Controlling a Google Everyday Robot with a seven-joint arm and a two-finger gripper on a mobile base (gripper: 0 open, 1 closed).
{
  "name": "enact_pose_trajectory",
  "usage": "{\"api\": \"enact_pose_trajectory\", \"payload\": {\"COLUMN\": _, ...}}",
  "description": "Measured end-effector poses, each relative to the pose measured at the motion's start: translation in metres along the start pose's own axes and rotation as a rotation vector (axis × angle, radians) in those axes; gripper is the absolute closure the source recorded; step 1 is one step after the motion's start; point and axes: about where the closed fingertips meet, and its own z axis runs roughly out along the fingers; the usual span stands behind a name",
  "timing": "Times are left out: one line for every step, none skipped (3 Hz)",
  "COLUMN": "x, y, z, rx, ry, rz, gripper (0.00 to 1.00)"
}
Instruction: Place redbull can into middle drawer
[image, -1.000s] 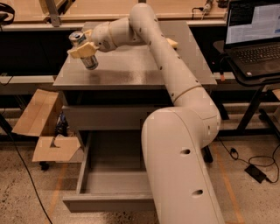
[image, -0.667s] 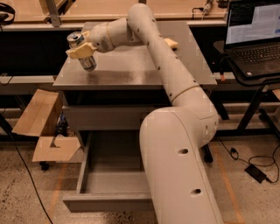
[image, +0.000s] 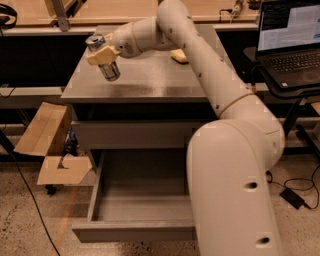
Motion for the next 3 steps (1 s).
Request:
{"api": "enact_pose_trajectory", "payload": {"x": -0.025, "y": 0.020, "z": -0.041, "rx": 0.069, "ry": -0.027, "rz": 0.022, "gripper": 1.00}}
{"api": "enact_pose_trajectory", "payload": {"x": -0.048, "y": 0.055, "z": -0.081, "rx": 0.133, "ry": -0.077, "rz": 0.044, "gripper": 1.00}}
{"api": "enact_pose_trajectory", "payload": {"x": -0.068, "y": 0.094, "z": -0.110, "rx": 0.202, "ry": -0.150, "rz": 0.051, "gripper": 1.00}}
